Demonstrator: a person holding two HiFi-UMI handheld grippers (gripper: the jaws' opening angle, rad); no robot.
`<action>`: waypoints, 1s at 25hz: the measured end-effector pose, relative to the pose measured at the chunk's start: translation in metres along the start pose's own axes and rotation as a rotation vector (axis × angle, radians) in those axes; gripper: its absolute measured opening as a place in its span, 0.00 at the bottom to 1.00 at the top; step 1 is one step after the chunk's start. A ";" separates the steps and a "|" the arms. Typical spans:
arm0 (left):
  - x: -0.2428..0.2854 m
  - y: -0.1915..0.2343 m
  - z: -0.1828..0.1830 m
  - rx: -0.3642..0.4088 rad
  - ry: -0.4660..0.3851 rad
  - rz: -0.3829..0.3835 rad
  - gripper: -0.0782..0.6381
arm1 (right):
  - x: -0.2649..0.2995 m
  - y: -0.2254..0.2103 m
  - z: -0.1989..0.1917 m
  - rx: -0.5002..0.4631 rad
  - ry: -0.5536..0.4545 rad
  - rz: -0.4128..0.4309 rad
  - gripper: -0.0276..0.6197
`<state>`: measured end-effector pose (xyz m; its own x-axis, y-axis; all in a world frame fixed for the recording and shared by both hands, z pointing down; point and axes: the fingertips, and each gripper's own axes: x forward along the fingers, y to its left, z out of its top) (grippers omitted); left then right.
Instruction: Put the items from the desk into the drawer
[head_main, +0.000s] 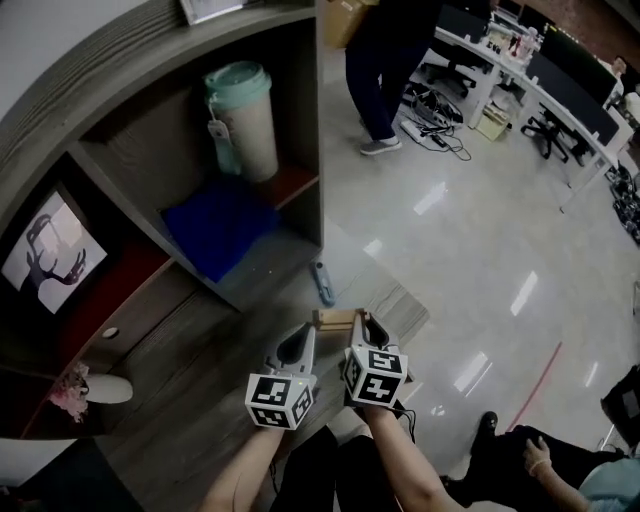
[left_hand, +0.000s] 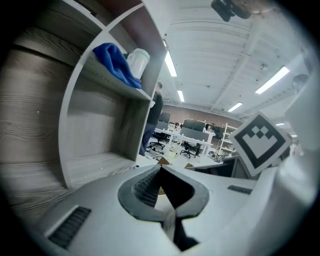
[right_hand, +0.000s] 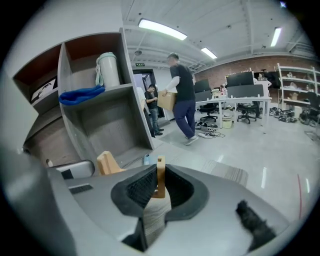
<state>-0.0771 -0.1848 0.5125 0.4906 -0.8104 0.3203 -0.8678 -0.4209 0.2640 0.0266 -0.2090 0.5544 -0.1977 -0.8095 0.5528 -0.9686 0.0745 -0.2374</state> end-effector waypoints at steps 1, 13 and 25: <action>0.002 -0.006 0.001 0.005 0.000 -0.010 0.12 | -0.004 -0.005 0.002 0.005 -0.005 -0.007 0.13; 0.014 -0.087 0.005 0.056 0.023 -0.147 0.12 | -0.066 -0.082 0.009 0.065 -0.059 -0.145 0.13; 0.003 -0.164 -0.006 0.091 0.058 -0.247 0.12 | -0.134 -0.139 -0.007 0.121 -0.062 -0.240 0.13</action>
<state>0.0669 -0.1157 0.4754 0.6896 -0.6549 0.3090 -0.7236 -0.6400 0.2585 0.1869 -0.1068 0.5186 0.0487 -0.8297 0.5561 -0.9607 -0.1913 -0.2012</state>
